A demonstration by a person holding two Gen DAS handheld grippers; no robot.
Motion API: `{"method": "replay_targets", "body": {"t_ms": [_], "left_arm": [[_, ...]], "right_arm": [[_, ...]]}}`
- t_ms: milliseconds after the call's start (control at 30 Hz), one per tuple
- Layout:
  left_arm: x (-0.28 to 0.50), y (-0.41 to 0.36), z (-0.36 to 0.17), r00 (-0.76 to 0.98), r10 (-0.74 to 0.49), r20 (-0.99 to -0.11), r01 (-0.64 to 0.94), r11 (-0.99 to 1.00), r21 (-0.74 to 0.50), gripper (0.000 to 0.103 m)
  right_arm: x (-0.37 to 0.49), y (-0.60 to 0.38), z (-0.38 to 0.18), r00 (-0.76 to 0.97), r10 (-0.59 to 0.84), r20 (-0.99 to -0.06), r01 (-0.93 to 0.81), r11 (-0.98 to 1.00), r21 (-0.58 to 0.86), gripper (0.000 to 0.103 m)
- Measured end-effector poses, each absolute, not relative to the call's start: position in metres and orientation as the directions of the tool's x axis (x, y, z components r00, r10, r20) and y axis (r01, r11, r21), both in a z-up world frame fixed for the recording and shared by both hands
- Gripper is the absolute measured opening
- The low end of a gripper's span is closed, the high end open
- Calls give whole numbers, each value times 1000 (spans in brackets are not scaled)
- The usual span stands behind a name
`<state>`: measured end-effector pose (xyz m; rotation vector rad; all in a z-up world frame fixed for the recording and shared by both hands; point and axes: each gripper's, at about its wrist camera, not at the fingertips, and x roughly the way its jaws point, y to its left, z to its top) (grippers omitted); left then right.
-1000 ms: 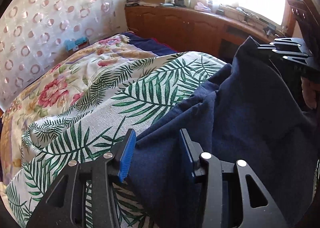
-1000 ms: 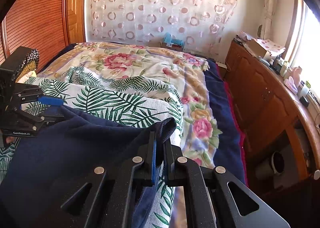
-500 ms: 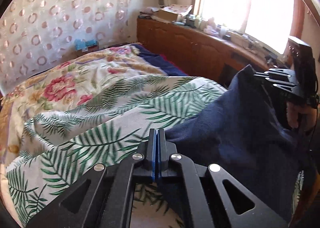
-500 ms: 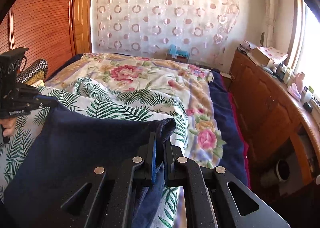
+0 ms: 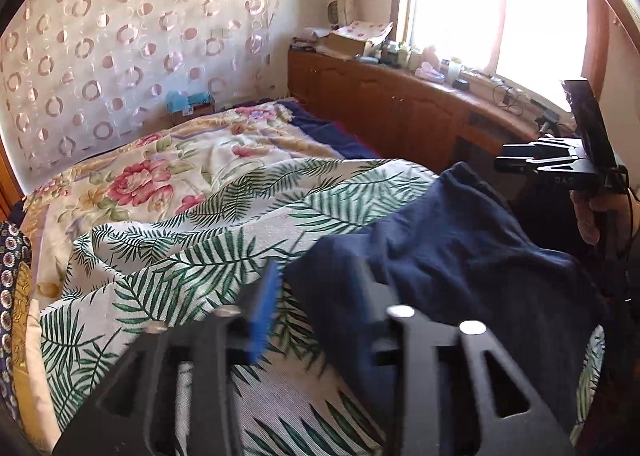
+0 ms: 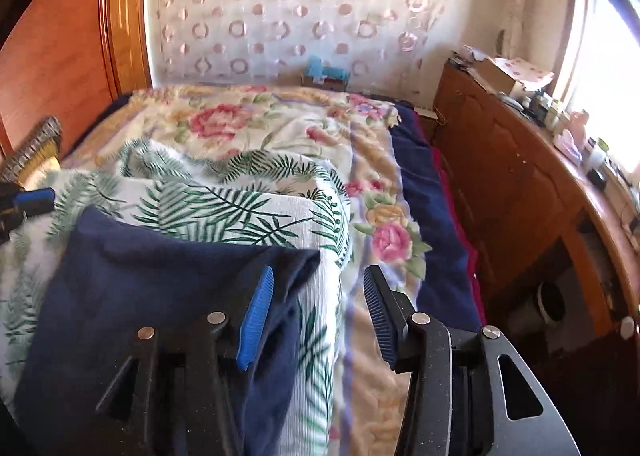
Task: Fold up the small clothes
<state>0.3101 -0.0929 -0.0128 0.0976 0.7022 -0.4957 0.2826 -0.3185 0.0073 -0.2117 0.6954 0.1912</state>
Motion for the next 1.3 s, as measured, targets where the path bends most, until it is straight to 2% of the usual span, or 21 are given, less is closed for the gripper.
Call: {"method": "replay_targets", "body": {"t_ms": [33,67,100,267,600,667,700,733,867,1000,1100,1200,1267,1300], "left_arm": [[302,-93,-9,656,-408,-635,472,878,-78,56],[292,-94,-6,661,-406,-631,469,880,-75,77],[283,-94,-4,664,-411,-624,468,880,-82,84],[237,-100,1,655,-440,-614,492,865,-95,85],[165,-112,-30,618,-413,-669,477,873,-99,85],[158,-111,-35,609,-416,-676,475,873,-110,85],[156,-111,-38,603,-415,-681,474,873,-112,85],[153,-111,-39,601,-414,-684,473,874,-112,85],[143,-112,-44,601,-411,-685,460,879,-123,85],[135,-117,-52,586,-419,-693,460,876,-141,85],[132,-120,-58,581,-411,-703,454,880,-139,85],[129,-122,-60,578,-407,-708,452,881,-137,85],[126,-122,-61,580,-403,-707,455,881,-129,85],[125,-123,-61,580,-403,-708,457,880,-127,85]], "right_arm": [[271,-321,11,754,122,-645,-251,961,-112,49],[256,-324,15,759,138,-637,-259,961,-101,49],[244,-327,18,763,146,-630,-265,959,-98,49],[172,-334,15,758,198,-621,-302,951,-65,49],[104,-346,-55,658,225,-718,-326,945,-3,48],[96,-348,-64,646,230,-728,-329,944,7,27],[97,-347,-64,643,244,-726,-342,940,12,5],[91,-350,-62,659,257,-707,-353,936,11,3],[70,-371,-42,729,260,-633,-291,955,57,2],[69,-375,-63,698,236,-676,-256,964,71,2],[75,-373,-66,705,230,-671,-244,967,76,2],[77,-368,-62,727,218,-651,-233,970,64,9],[78,-362,-67,726,217,-652,-234,970,62,20],[71,-361,-68,725,216,-654,-234,970,61,32]]}}
